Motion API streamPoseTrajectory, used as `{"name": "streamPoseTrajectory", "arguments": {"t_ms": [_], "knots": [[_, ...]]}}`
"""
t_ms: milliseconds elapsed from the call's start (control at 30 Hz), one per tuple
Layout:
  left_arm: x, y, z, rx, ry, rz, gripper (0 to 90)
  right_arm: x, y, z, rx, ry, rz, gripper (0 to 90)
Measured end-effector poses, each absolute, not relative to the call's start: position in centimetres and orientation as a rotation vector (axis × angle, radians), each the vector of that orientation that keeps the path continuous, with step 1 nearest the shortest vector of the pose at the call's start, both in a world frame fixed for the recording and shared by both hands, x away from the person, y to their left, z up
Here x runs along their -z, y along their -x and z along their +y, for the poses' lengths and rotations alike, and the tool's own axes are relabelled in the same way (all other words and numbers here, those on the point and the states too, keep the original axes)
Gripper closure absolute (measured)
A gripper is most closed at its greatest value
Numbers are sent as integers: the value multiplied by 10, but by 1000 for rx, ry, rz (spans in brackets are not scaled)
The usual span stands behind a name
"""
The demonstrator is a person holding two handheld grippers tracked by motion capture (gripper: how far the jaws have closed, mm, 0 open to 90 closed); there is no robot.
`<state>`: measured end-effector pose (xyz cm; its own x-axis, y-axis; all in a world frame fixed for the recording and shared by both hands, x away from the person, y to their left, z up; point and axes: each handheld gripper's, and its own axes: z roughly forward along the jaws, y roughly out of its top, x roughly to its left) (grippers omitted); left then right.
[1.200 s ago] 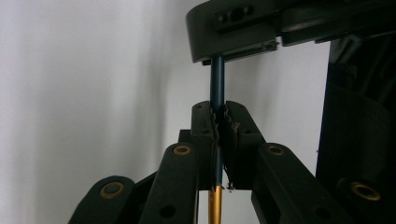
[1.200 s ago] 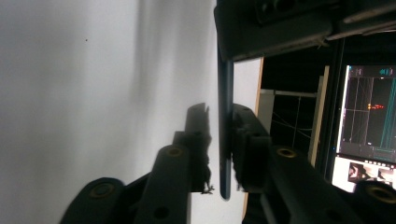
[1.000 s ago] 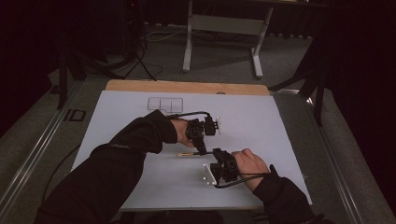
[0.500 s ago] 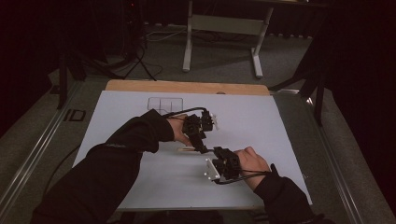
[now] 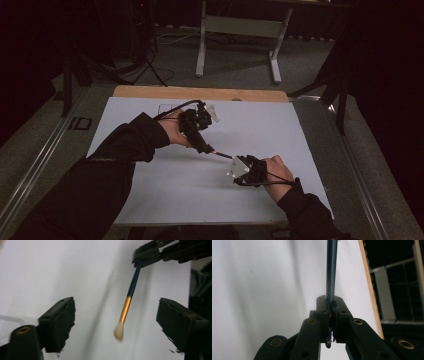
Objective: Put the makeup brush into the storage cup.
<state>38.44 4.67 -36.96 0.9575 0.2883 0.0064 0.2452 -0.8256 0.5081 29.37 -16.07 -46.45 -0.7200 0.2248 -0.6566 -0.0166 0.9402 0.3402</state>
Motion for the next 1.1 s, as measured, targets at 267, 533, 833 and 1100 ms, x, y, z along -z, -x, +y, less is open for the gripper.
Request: {"name": "streamPoseTrajectory", "arguments": {"t_ms": [267, 533, 833, 1100], "knots": [[365, -366, 63, -202, -2496, 481, 59, 457, -307, -171, -614, -432, 2449, 852], [361, -359, 73, -271, -2428, 581, 38, 456, -312, -181, -733, -607, 2460, 852], [369, -353, 82, -222, -2341, 617, 31, 453, -317, -196, -983, -809, 2461, 852], [385, -349, 84, -224, -2298, 689, 20, 452, -322, -209, -1228, -994, 2427, 852]]}}
